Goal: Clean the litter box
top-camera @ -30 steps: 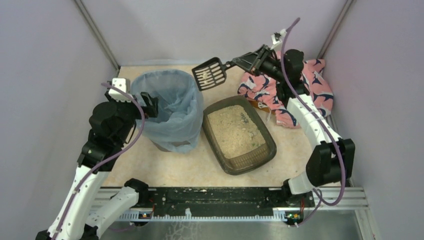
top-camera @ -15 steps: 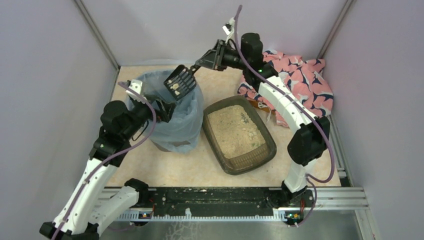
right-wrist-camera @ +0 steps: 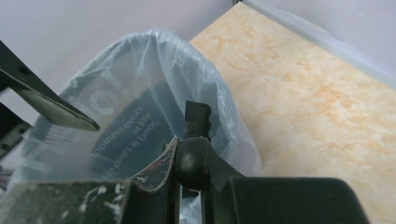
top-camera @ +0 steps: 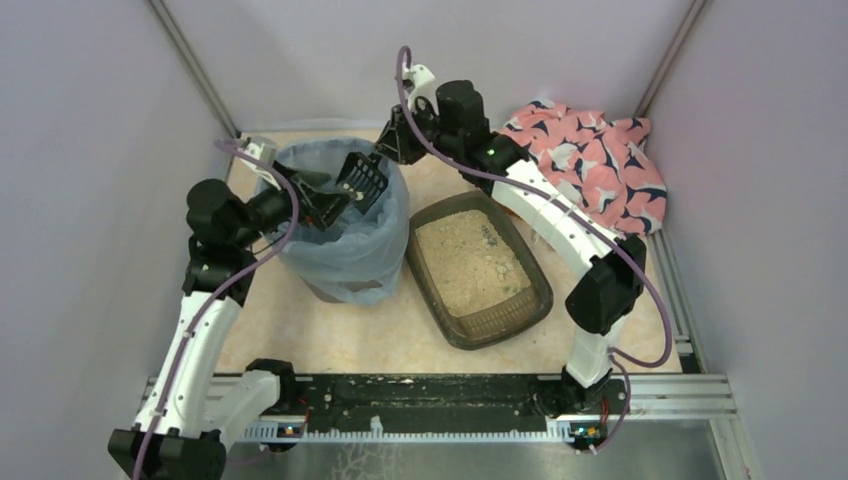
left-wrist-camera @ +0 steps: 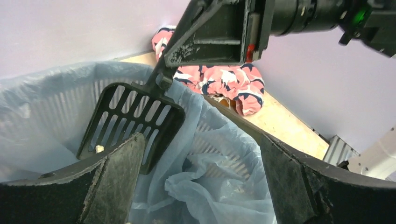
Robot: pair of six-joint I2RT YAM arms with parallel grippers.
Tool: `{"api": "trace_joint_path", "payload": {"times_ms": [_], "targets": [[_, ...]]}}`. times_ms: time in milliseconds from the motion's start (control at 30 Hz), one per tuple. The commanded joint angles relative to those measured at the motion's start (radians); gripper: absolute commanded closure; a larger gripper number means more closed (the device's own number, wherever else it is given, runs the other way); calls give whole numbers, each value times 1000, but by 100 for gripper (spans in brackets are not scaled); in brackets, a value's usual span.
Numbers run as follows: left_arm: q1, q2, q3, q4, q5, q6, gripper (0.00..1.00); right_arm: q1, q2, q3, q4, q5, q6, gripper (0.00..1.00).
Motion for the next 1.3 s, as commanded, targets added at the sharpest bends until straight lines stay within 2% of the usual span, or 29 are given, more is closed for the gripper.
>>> {"api": "trace_joint_path", "payload": {"times_ms": [0, 100, 200, 367, 667, 767, 833, 1100, 1167, 1267], "targets": [[119, -12, -20, 235, 249, -140, 1, 46, -61, -54, 121, 140, -149, 100], [199, -17, -125, 480, 319, -330, 1, 57, -112, -145, 259, 153, -144, 100], [283, -5, -227, 807, 369, -551, 1, 86, -125, -158, 297, 165, -171, 100], [346, 43, -263, 1042, 407, -729, 1, 167, -162, -191, 402, 245, -308, 100], [434, 109, -182, 1096, 466, -781, 1, 202, -193, -171, 479, 259, -363, 100], [473, 163, -153, 1177, 471, -832, 1, 204, -208, -176, 503, 260, -353, 100], [509, 219, -140, 1256, 475, -892, 1, 204, -223, -187, 522, 265, -349, 100], [652, 500, -58, 1767, 466, -1284, 1, 204, -315, -240, 556, 274, -348, 100], [672, 566, -24, 1811, 462, -1335, 1, 204, -344, -245, 549, 270, -347, 100], [694, 590, -15, 1811, 440, -1320, 1, 204, -399, -279, 566, 271, -331, 100]]}}
